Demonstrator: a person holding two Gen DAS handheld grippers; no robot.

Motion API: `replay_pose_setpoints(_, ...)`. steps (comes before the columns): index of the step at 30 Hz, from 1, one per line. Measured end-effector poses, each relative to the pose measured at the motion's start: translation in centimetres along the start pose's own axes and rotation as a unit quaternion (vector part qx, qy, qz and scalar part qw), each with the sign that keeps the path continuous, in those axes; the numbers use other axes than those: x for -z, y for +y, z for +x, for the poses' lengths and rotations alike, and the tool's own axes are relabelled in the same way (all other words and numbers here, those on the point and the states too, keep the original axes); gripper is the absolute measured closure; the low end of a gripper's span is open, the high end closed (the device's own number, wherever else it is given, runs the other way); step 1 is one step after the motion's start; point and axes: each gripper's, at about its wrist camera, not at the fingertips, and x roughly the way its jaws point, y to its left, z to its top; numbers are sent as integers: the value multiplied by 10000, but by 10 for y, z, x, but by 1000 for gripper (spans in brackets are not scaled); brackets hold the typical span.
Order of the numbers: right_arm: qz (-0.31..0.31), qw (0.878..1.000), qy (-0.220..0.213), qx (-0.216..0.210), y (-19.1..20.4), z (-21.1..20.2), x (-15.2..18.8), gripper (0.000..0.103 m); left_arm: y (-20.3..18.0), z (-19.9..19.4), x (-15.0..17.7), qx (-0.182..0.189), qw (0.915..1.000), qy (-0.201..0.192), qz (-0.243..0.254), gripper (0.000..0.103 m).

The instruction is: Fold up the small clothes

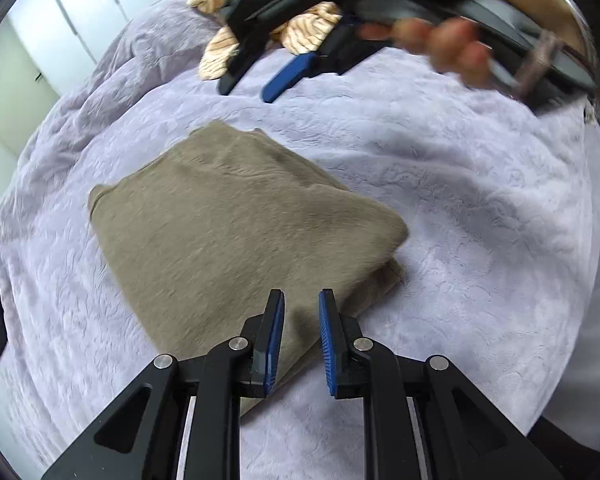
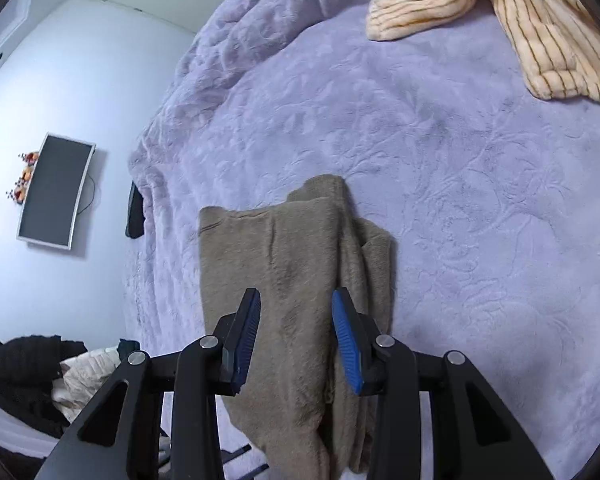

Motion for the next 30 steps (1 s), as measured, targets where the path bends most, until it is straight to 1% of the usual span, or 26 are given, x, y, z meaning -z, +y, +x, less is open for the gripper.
replay_pose_setpoints(2, -283, 9993, 226, 43, 18, -1, 11, 61, 14, -3, 0, -116, 9999, 54, -112, 84)
replay_pose_setpoints(3, -408, 9984, 364, 104, 26, 1, 18, 61, 20, -3, 1, -195, 9996, 74, -181, 78)
replay_pose_setpoints(4, -516, 9973, 496, 156, 32, 4, 25, 61, 28, -3, 3, -272, 9992, 114, -282, 49)
replay_pose_setpoints(5, -633, 9957, 643, 224, 36, 6, 35, 61, 37, -2, 5, -290, 9984, 152, -465, 34)
replay_pose_setpoints(6, -727, 9937, 783, 331, 41, 11, 43, 61, 45, -3, 8, -290, 9974, 159, -641, 24)
replay_pose_setpoints(8, -878, 9903, 940, 516, 46, 19, 55, 63, 64, 0, 10, -250, 9934, 304, -1081, 24)
replay_pose_setpoints(10, -900, 9887, 997, 663, 48, 27, 66, 64, 81, 6, 12, -219, 9877, 475, -1473, 24)
replay_pose_setpoints(12, -820, 9893, 1000, 680, 46, 29, 73, 68, 93, 12, 18, -181, 9810, 659, -1814, 24)
replay_pose_setpoints(14, -806, 9866, 1045, 955, 44, 34, 81, 74, 101, 21, 23, -125, 9739, 909, -2075, 24)
replay_pose_setpoints(16, -813, 9821, 1152, 1249, 39, 44, 88, 78, 105, 28, 33, -52, 9671, 1122, -2283, 24)
replay_pose_setpoints(18, -744, 9782, 1318, 1424, 26, 56, 98, 81, 107, 32, 41, -38, 9624, 1261, -2408, 24)
replay_pose_setpoints(21, -599, 9750, 1447, 1574, 10, 68, 112, 82, 110, 34, 48, -54, 9583, 1360, -2511, 24)
replay_pose_setpoints(24, -532, 9770, 1360, 1554, 9, 63, 117, 82, 110, 30, 53, -65, 9568, 1356, -2571, 24)
replay_pose_setpoints(26, -560, 9773, 1327, 1556, 12, 55, 119, 81, 110, 28, 56, -138, 9562, 1343, -2597, 24)
replay_pose_setpoints(27, -599, 9767, 1321, 1580, 14, 51, 120, 79, 111, 28, 57, -155, 9557, 1351, -2612, 24)
replay_pose_setpoints(30, -635, 9771, 1249, 1598, 19, 40, 122, 77, 114, 25, 60, -109, 9529, 1342, -2719, 24)
